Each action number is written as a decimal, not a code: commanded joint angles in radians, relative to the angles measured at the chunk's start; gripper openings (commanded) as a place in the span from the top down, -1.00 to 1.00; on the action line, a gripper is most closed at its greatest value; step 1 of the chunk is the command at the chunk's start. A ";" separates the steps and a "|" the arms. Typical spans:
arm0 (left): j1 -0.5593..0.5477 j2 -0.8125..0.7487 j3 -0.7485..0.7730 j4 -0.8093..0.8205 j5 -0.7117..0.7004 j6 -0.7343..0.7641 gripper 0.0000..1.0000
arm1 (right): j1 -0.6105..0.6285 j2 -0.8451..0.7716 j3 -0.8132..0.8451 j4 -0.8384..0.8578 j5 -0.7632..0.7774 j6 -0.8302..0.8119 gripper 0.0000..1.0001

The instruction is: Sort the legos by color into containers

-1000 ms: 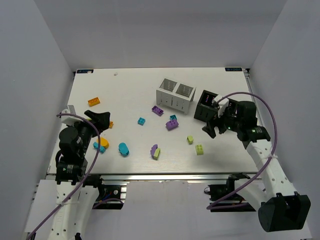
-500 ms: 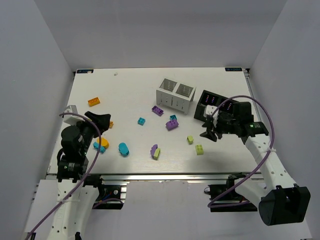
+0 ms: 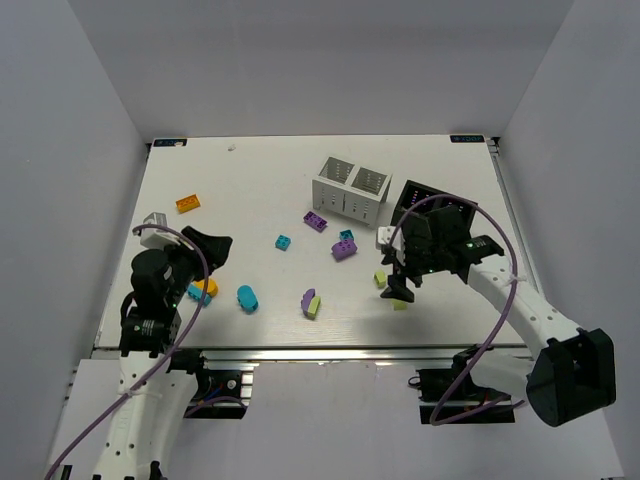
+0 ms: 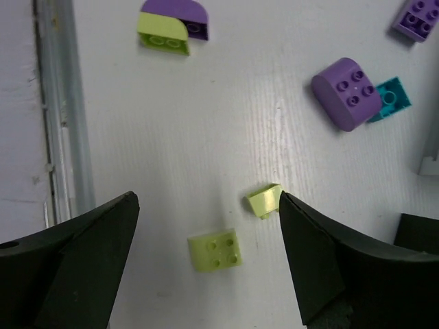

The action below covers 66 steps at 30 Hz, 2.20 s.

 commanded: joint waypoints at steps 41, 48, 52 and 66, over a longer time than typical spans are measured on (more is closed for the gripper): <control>0.003 -0.022 -0.025 -0.073 0.038 0.002 -0.56 | 0.213 0.393 0.010 0.332 0.758 0.877 0.11; 0.003 -0.003 -0.025 -0.064 0.061 0.016 -0.50 | 0.217 0.419 0.021 0.356 0.742 0.869 0.42; 0.003 0.035 -0.029 -0.059 0.098 0.019 -0.21 | 0.218 0.379 0.018 0.372 0.675 0.809 1.00; 0.001 0.158 -0.028 -0.024 0.212 0.028 0.34 | 0.108 0.195 0.280 0.163 0.324 0.442 1.00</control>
